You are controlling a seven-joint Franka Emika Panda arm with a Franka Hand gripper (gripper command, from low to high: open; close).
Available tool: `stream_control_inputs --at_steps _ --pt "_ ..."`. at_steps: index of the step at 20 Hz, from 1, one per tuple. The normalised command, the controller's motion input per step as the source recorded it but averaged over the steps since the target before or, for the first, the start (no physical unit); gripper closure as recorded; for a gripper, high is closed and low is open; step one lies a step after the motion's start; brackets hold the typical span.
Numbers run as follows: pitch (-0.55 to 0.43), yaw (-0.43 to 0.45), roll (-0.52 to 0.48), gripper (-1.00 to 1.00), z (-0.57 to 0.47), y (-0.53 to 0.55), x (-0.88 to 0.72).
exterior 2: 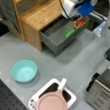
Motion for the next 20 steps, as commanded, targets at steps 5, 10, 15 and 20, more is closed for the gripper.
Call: stream_control_inputs --at_steps 5,10,15,20 --pt "0.089 0.102 -0.116 1.00 0.18 -0.12 0.46" --pt "0.159 0.112 -0.112 1.00 0.15 -0.23 0.38" --pt "0.119 0.176 -0.080 1.00 0.08 -0.28 0.30" --pt "0.079 0.229 -0.092 1.00 0.00 -0.35 0.25"
